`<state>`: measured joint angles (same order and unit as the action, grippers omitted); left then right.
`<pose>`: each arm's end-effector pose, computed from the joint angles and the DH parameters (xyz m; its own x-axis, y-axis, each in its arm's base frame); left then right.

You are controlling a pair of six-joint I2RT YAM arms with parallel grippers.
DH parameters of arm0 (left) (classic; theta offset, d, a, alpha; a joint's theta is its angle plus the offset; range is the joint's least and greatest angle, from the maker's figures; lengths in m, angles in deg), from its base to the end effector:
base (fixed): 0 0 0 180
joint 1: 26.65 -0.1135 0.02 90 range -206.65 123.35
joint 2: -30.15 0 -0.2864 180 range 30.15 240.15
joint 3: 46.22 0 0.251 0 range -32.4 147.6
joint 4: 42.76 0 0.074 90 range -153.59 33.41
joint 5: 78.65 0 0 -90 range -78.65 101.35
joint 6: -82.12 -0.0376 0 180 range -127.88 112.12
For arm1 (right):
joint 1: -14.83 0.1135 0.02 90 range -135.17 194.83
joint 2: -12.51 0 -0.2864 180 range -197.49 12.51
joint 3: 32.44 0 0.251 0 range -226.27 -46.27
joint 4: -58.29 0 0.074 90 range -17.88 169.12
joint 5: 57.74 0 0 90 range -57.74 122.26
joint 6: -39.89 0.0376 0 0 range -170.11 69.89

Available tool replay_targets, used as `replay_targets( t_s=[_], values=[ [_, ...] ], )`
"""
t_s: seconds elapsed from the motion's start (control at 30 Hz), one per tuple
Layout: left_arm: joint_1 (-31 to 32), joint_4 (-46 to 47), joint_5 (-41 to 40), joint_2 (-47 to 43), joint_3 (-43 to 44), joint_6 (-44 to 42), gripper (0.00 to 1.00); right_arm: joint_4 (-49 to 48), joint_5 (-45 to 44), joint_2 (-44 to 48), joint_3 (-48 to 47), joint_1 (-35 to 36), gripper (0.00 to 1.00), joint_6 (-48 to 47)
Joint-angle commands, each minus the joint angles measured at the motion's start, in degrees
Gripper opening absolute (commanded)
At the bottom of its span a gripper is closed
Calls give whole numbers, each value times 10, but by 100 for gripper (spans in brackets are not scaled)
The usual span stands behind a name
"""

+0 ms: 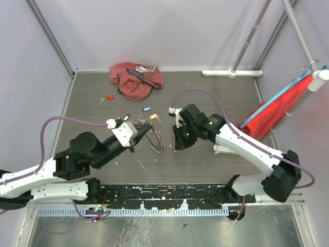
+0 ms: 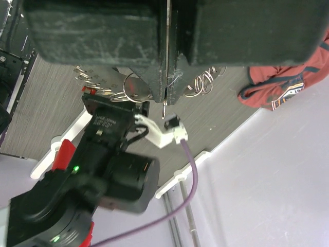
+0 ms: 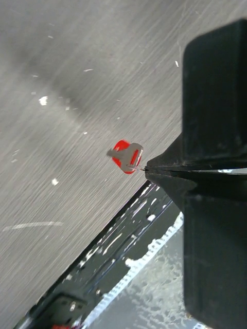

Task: Put the keys on the keyring
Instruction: Place the key at the center of the board.

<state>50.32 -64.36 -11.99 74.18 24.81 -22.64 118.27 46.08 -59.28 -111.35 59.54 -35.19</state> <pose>0.0474 -0.1387 0.4367 0.2258 0.0620 -0.9722 0.7736 0.5951 0.2176 0.1687 0.1797 0.3286 -0.7497 -0.3904 -0.5344 -0.6133 0.7132 0.3395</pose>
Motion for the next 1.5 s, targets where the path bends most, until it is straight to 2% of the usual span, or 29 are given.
replay_targets(
  t_s=[0.0,0.2,0.37,0.6,0.93,1.23,1.3,1.4,1.47],
  values=[
    [-1,10,-10,-4,4,5,0,7,31,-36,14,-12,1,12],
    [-2,9,-14,-6,2,2,0,-1,41,-113,40,-28,1,-13],
    [-2,8,-17,-6,0,-1,0,-10,10,-185,36,-33,1,-35],
    [-2,6,-21,-9,-2,-3,0,-52,-22,-235,36,-36,1,-43],
    [-2,7,-18,-4,-2,-1,0,-96,-41,-239,44,-36,15,-42],
    [-1,6,-16,-4,-1,1,0,-117,-73,-201,68,-38,31,-33],
    [-2,6,-17,-4,-1,1,0,-124,-64,-188,75,-38,36,-37],
    [-2,6,-16,-4,-1,1,0,-134,-67,-163,84,-34,50,-37],
    [-2,9,-15,-2,-2,2,0,-131,-81,-150,84,-23,56,-36]
  ],
)
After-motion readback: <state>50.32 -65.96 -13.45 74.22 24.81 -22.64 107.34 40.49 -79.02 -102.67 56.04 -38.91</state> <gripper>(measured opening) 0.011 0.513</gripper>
